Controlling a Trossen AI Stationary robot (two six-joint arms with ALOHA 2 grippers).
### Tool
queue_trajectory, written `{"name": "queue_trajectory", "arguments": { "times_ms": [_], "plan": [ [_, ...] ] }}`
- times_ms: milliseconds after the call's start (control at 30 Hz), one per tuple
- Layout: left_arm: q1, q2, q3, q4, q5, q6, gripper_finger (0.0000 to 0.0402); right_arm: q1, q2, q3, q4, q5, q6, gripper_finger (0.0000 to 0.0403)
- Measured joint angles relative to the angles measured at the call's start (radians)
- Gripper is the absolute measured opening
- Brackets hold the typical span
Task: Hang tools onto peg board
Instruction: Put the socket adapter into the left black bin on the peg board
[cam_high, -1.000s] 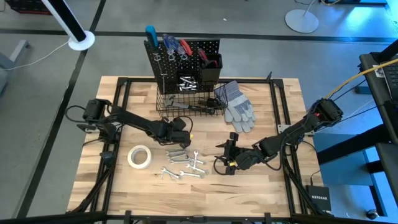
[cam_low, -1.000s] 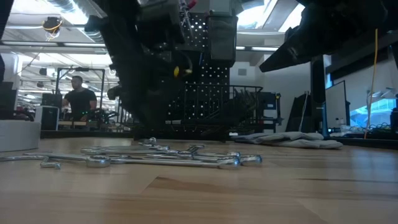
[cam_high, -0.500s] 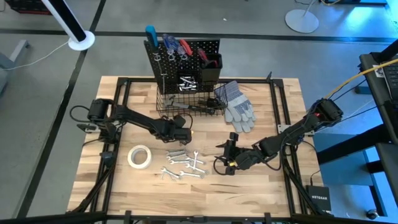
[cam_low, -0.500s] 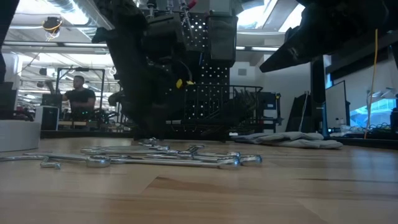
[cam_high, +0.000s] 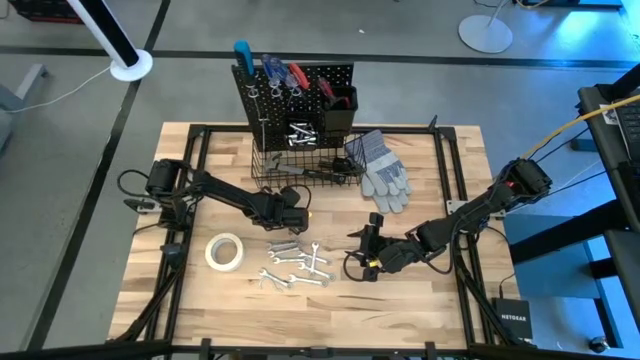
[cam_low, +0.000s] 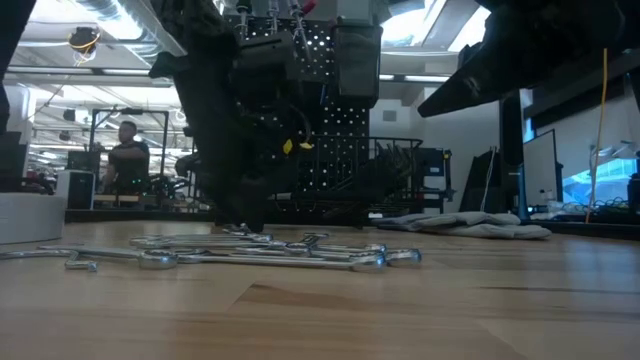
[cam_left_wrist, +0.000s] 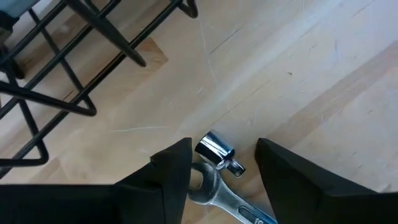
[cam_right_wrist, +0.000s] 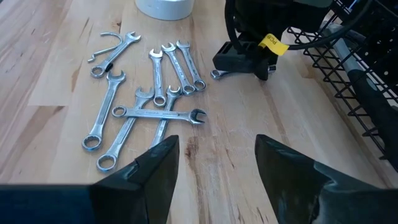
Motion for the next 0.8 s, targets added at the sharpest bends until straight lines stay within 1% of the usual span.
{"name": "queue_trajectory", "arguments": {
  "times_ms": [100, 300, 433, 533, 800],
  "plan": [
    [0.0, 0.0, 0.0, 0.0, 0.002, 0.026, 0.015, 0.0, 0.0, 0.0, -0.003, 0.0, 0.0, 0.0216],
    [-0.002, 0.0, 0.0, 0.006, 0.007, 0.06, 0.0088, 0.0, 0.0, 0.0, -0.004, 0.0, 0.0, 0.0216],
    [-0.006, 0.0, -0.001, 0.003, 0.003, 0.098, 0.0057, 0.0, 0.0, 0.0, -0.005, 0.0, 0.0, 0.0216],
    [-0.017, 0.001, -0.001, 0.0, -0.009, 0.118, 0.0049, 0.0, 0.0, 0.0, -0.006, 0.0, 0.0, 0.0216],
    [-0.064, -0.011, 0.042, -0.022, 0.012, 0.183, 0.0055, 0.0, 0.0, 0.0, -0.015, 0.0, 0.003, 0.0216]
  ]
}}
